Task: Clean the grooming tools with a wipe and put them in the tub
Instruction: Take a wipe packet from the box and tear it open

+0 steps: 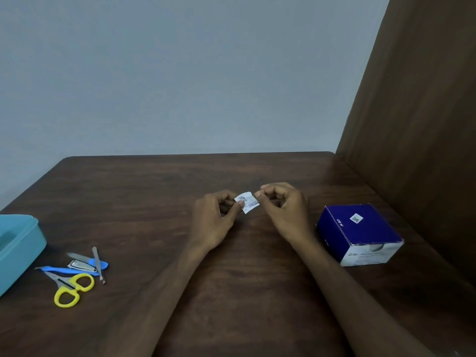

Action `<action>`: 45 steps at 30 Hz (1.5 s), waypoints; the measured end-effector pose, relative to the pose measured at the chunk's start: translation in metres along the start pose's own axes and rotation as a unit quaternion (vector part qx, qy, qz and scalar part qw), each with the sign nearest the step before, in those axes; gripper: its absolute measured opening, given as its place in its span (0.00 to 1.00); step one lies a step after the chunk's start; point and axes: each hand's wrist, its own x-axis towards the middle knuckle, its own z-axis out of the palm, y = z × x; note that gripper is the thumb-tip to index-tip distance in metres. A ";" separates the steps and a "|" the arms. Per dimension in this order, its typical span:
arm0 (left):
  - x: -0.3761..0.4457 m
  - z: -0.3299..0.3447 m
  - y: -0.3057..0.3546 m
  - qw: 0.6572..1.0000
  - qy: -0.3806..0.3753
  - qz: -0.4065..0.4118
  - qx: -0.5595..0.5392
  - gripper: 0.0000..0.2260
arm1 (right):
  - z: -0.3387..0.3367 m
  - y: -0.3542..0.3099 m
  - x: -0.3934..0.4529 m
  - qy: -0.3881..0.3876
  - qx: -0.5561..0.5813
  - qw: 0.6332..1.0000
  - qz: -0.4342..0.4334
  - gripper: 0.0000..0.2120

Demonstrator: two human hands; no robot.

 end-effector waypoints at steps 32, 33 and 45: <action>0.000 -0.001 0.000 1.000 -0.015 -0.003 0.018 0.07 | -0.014 0.000 0.005 -0.026 0.059 0.995 0.080 0.06; 0.000 -0.001 0.000 1.000 -0.014 -0.011 0.005 0.05 | -0.016 0.000 0.006 0.005 0.088 0.991 0.098 0.08; -0.013 0.026 0.037 0.979 -0.044 0.076 0.185 0.07 | -0.017 0.000 0.009 0.099 0.218 0.956 0.168 0.07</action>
